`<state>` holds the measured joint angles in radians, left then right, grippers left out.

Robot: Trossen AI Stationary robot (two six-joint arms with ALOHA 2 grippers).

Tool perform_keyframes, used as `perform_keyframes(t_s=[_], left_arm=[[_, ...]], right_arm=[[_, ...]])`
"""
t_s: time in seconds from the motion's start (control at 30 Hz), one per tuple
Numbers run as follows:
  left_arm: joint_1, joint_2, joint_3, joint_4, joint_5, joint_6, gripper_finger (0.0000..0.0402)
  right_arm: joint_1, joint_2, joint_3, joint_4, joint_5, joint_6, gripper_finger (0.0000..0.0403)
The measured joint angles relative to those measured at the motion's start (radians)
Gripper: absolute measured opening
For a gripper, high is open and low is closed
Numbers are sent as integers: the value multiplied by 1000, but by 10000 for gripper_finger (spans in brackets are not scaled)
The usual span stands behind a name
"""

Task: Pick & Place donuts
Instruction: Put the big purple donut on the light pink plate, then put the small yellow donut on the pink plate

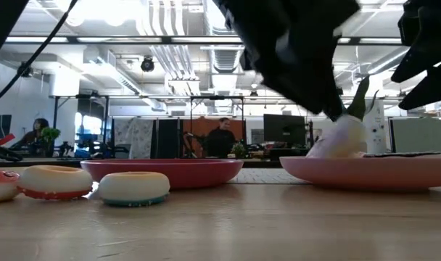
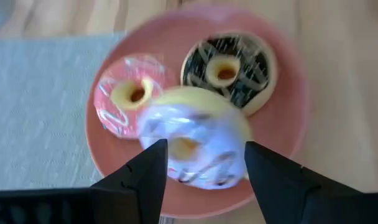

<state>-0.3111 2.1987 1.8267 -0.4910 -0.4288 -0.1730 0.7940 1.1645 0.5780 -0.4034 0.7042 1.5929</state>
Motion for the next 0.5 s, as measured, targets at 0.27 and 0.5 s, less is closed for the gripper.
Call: perform_keyframes(t_s=[0.27, 0.5], left_arm=[[-3, -30, -1, -90, 11, 1, 188], [18, -182, 0, -190, -83, -108, 188]], right_arm=[[0, -27, 8, -8, 2, -44, 205], [0, -53, 37, -11, 3, -125, 205]])
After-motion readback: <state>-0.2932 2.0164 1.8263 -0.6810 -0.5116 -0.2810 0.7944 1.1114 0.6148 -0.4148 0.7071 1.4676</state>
